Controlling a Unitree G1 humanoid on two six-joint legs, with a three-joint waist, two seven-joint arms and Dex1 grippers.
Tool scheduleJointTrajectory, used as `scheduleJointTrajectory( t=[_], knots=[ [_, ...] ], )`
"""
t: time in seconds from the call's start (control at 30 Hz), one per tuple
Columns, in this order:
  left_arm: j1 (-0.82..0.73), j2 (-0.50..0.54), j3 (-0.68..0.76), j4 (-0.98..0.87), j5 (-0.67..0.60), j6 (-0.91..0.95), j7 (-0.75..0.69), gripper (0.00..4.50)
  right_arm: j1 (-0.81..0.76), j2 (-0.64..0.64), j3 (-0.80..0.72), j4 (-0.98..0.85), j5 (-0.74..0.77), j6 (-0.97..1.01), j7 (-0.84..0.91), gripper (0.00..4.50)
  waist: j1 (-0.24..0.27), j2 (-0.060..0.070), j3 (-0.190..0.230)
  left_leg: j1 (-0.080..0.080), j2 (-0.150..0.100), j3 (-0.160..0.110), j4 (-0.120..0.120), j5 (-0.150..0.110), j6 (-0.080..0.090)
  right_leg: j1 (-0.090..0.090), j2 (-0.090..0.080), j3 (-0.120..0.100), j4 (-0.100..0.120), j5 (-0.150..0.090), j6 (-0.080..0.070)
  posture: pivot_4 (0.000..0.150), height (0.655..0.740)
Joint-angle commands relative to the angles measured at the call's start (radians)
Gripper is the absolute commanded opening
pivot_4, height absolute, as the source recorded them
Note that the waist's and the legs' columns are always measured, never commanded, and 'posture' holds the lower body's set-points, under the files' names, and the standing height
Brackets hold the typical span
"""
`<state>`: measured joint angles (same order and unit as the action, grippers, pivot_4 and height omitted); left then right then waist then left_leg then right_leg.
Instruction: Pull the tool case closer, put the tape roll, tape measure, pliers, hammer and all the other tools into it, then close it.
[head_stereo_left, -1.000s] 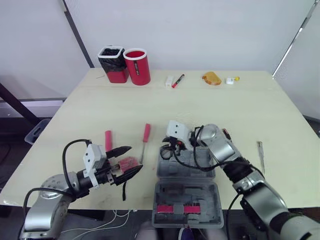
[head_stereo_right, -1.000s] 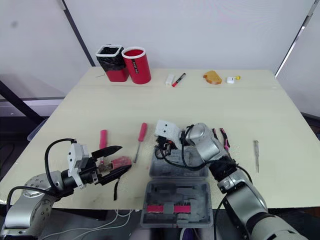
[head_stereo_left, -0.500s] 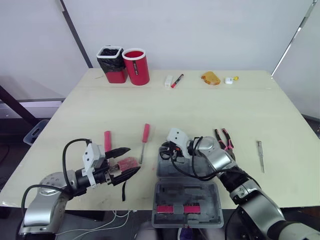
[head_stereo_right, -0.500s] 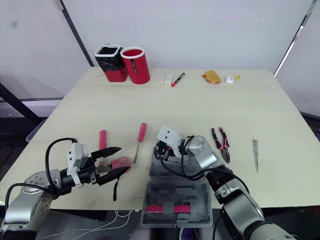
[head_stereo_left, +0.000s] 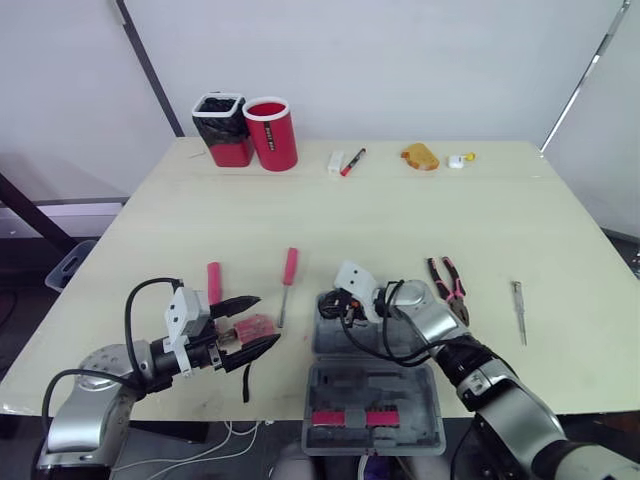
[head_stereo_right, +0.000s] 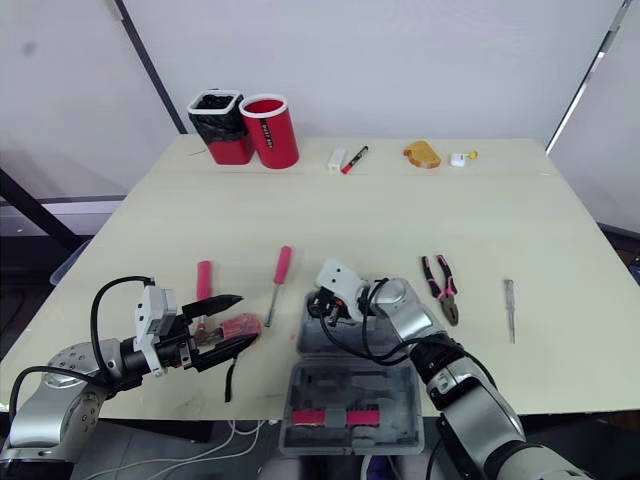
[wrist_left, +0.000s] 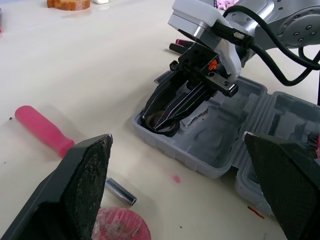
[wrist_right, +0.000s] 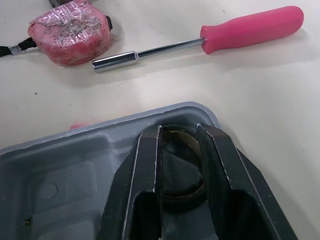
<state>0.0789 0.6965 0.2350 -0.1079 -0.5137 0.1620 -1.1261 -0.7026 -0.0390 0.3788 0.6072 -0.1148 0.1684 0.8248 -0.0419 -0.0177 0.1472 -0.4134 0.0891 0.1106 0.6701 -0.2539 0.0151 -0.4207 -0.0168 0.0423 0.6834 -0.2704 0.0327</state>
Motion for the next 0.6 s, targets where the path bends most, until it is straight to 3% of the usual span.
scheduleJointTrajectory(
  t=[0.03,0.3,0.6],
  knots=[
    [-0.002,0.012,0.016,-0.028,-0.006,-0.009,0.001,4.5,0.007,-0.002,-0.004,-0.028,0.017,-0.006,0.017,1.13,0.0,0.0,0.0,0.0,0.0,0.0,0.0,0.0,0.0,0.0,0.0,0.0,0.0,0.0,0.0,0.15,0.74],
    [-0.005,-0.001,0.021,-0.024,-0.013,-0.016,0.005,4.5,0.073,-0.052,-0.067,-0.282,0.124,-0.004,0.057,1.13,0.001,0.0,0.0,-0.001,0.0,0.0,0.0,0.0,0.0,0.0,0.0,0.0,-0.001,0.0,0.0,0.15,0.74],
    [-0.018,-0.023,0.091,0.031,-0.051,-0.02,0.03,4.5,0.368,-0.208,-0.265,-0.674,0.272,-0.034,0.004,1.13,0.011,0.0,0.0,-0.001,0.001,-0.003,0.0,0.0,0.0,0.001,-0.004,-0.003,-0.003,0.001,0.002,0.15,0.74]
  ],
)
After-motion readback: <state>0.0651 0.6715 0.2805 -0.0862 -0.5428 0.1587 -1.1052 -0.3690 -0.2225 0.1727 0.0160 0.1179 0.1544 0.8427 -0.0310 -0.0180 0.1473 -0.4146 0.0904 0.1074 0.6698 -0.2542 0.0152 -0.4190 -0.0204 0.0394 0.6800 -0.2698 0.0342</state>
